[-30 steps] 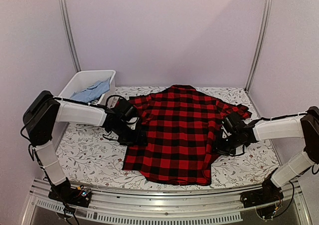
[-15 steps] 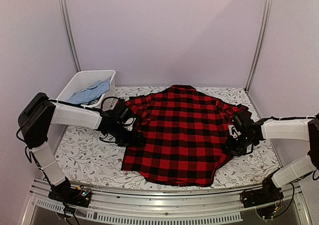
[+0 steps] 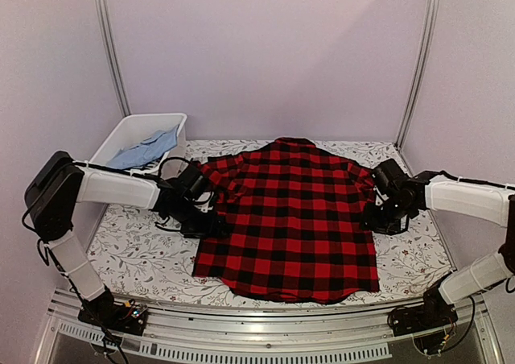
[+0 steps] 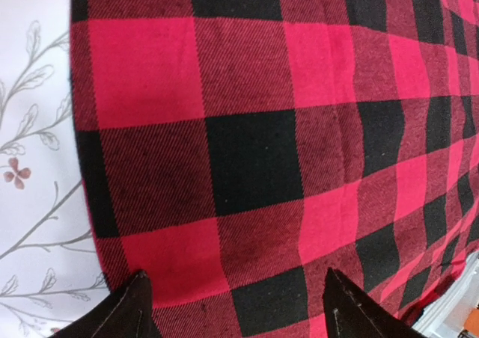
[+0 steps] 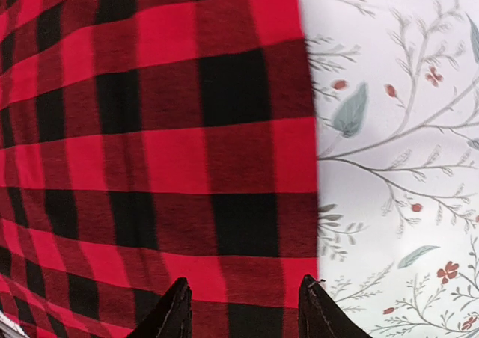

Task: Fold and stack the long sleeve shirts
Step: Adjust the flattened shirt at the center of the board, then move the flattened shirt to the center of the board, then pick up the sleeve from the center of the board, then pick up the corner of the shirt from the center of the board.

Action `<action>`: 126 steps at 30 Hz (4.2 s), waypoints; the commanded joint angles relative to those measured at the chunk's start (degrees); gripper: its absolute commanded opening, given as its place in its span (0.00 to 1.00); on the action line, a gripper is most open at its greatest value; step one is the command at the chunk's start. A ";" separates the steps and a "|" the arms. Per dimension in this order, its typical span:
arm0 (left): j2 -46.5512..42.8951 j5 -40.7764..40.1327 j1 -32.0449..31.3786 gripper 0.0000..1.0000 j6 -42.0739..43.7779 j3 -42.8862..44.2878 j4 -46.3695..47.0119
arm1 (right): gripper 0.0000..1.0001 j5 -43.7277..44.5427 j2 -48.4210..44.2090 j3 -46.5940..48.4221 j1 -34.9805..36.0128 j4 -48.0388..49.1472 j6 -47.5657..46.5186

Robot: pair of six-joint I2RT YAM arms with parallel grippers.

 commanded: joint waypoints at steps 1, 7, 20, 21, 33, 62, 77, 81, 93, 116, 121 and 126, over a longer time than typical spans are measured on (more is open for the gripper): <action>-1.77 -2.66 0.74 0.78 -0.41 3.71 -4.96 | 0.47 1.11 1.55 4.63 6.33 -0.84 0.42; -1.04 -7.26 1.38 0.74 -0.79 6.43 -7.00 | 0.48 -1.05 8.69 7.22 14.02 6.09 2.30; 0.05 -9.20 -0.54 0.63 -6.61 -0.09 -7.28 | 0.46 -4.22 17.33 0.64 17.35 15.12 2.60; -0.15 -9.18 -1.27 0.63 -7.48 -0.94 -7.18 | 0.46 -4.40 17.37 -0.46 17.37 15.27 2.67; -5.51 -7.15 -10.48 0.58 -15.86 -8.94 -7.93 | 0.47 -6.08 6.42 -13.76 19.02 11.50 9.49; 21.97 -16.81 -0.41 0.65 8.86 37.77 -12.54 | 0.50 2.69 12.73 14.86 20.71 9.20 -0.70; 27.18 -12.53 -1.46 0.71 11.94 39.58 -13.52 | 0.50 5.08 23.18 23.88 28.03 9.41 2.72; 29.95 -15.16 -1.96 0.70 12.06 41.34 -14.68 | 0.50 5.12 25.52 25.72 28.34 9.43 2.35; 26.33 -20.03 -0.34 0.23 11.98 41.47 -14.26 | 0.50 5.67 28.81 30.22 30.39 8.45 0.79; -9.89 -12.65 16.55 0.00 9.49 25.67 -15.53 | 0.32 6.03 53.85 67.59 47.25 -5.91 11.77; -11.10 -8.20 19.08 0.00 9.07 24.40 -14.77 | 0.24 3.83 58.25 70.90 49.62 -5.29 16.72; -11.20 -5.75 20.64 0.00 9.42 24.00 -14.31 | 0.19 2.97 61.50 73.03 51.72 -3.95 20.69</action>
